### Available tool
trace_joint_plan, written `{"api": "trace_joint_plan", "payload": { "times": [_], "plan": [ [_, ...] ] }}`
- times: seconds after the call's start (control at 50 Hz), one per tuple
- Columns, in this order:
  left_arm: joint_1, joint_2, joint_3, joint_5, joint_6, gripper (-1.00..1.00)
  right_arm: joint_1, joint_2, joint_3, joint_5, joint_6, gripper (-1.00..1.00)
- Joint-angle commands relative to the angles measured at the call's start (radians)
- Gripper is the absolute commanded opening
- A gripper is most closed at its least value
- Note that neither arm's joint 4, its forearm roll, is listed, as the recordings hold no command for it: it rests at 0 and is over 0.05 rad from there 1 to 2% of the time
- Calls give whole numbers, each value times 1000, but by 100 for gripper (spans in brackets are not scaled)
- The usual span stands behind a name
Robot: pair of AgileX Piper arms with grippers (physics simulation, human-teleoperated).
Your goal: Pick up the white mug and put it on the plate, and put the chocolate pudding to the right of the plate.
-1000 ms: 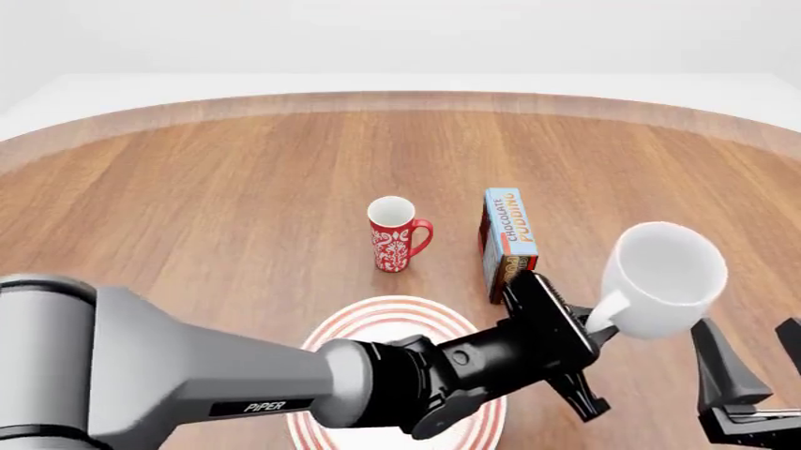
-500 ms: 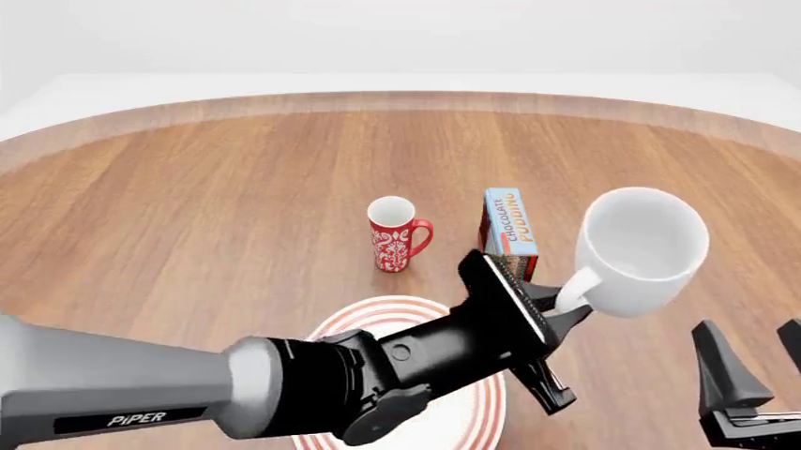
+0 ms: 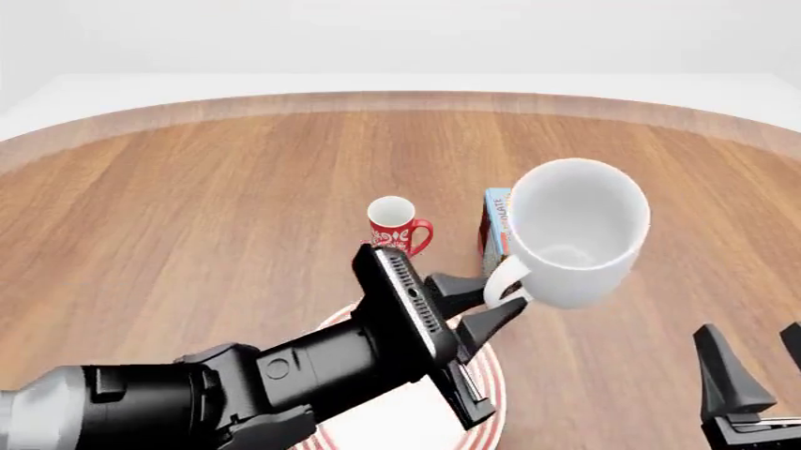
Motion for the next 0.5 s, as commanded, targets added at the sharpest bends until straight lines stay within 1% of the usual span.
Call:
{"api": "trace_joint_plan", "payload": {
  "times": [0.02,0.06,0.12,0.5],
  "plan": [
    [42,-160,132,0,-4,-100,1,2,0,-2,-4,100],
    [49,-175,141,2,-6,-100,1,4,0,-4,-4,100],
    [83,-224,171,5,-16,-100,2,9,1,-10,-5,100],
    [160,-391,275,45,-14,-100,3,22,1,-23,-8,100]
  ]
}}
